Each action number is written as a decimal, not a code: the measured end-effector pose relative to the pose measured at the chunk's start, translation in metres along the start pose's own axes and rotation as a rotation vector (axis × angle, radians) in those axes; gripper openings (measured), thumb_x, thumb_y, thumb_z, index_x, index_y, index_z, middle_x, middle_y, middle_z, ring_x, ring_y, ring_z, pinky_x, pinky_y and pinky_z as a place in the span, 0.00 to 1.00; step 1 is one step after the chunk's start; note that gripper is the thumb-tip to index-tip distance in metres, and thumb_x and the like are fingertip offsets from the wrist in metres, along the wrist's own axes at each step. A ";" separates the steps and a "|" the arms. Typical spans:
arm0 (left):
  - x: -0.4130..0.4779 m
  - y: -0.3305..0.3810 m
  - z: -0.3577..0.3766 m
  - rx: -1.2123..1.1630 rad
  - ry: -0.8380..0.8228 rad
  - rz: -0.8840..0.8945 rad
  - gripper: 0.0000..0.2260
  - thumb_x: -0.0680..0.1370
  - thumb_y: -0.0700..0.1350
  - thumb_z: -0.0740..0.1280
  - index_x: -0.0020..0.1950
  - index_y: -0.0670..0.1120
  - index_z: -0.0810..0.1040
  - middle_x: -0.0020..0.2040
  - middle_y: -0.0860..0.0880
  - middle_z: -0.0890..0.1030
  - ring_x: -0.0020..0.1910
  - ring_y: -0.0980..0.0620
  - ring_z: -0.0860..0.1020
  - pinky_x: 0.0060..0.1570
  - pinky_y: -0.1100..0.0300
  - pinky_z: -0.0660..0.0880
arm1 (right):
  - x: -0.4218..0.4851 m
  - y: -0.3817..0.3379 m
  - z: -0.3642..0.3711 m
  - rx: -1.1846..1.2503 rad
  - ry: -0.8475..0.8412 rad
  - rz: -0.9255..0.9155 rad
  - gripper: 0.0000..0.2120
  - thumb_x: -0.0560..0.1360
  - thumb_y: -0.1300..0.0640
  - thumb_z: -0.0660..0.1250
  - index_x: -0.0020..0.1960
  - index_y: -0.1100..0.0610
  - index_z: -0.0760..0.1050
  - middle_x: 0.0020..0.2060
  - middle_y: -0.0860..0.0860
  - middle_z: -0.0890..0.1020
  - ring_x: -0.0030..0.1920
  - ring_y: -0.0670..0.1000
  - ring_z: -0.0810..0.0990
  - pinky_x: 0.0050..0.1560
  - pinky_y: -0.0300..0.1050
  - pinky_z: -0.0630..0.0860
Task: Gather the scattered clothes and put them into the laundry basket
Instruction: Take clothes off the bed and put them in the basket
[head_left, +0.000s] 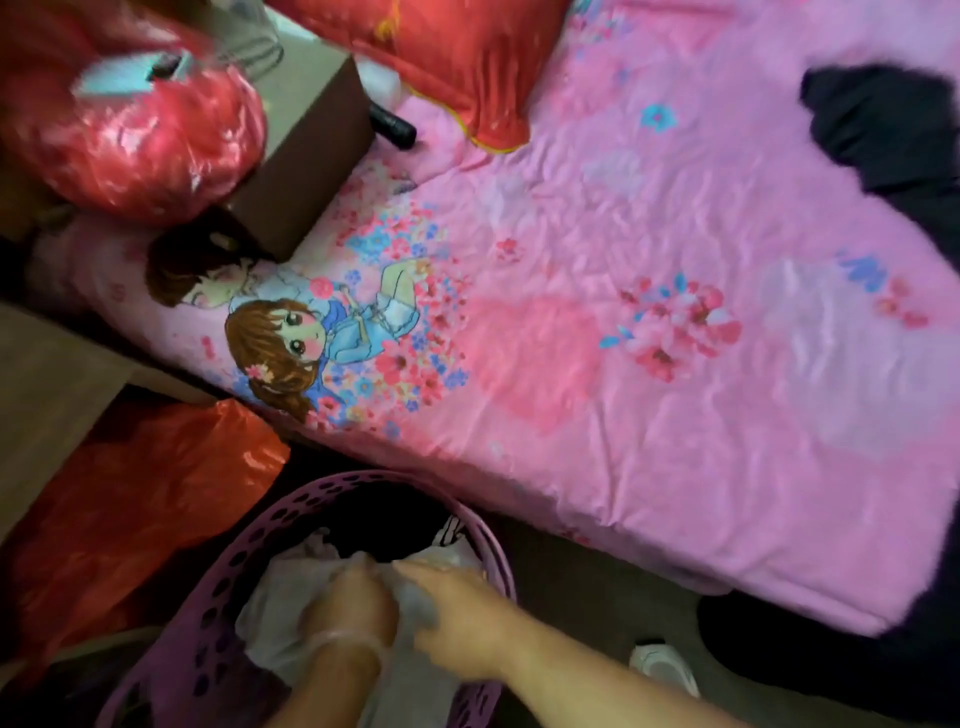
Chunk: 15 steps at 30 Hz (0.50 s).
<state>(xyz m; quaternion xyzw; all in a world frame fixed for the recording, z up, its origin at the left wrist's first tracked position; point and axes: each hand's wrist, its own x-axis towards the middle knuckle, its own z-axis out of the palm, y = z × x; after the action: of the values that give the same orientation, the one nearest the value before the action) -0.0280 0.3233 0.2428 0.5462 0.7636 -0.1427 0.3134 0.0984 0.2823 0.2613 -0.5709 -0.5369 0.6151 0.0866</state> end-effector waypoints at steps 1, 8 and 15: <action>-0.009 0.010 -0.016 0.012 0.072 0.042 0.14 0.76 0.42 0.64 0.61 0.45 0.76 0.57 0.42 0.80 0.56 0.43 0.79 0.52 0.56 0.74 | -0.016 -0.009 -0.013 0.060 0.090 -0.008 0.31 0.73 0.59 0.61 0.76 0.50 0.62 0.73 0.51 0.68 0.73 0.49 0.66 0.71 0.34 0.60; -0.101 0.201 -0.097 -0.228 0.288 0.492 0.13 0.71 0.35 0.65 0.52 0.47 0.78 0.45 0.48 0.83 0.47 0.42 0.81 0.48 0.52 0.74 | -0.140 -0.011 -0.171 0.224 0.774 -0.016 0.24 0.73 0.61 0.59 0.67 0.47 0.73 0.58 0.48 0.81 0.51 0.45 0.80 0.57 0.40 0.76; -0.208 0.385 -0.060 -0.130 0.022 0.973 0.14 0.72 0.32 0.64 0.55 0.45 0.78 0.48 0.47 0.81 0.47 0.44 0.79 0.49 0.56 0.74 | -0.276 0.077 -0.292 0.206 1.216 0.253 0.22 0.72 0.67 0.61 0.64 0.54 0.74 0.60 0.48 0.73 0.57 0.47 0.76 0.59 0.40 0.73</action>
<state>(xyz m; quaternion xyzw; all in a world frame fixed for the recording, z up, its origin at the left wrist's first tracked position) 0.3511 0.3417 0.4683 0.8203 0.4305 0.0738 0.3692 0.4616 0.2164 0.4378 -0.8664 -0.2580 0.2347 0.3574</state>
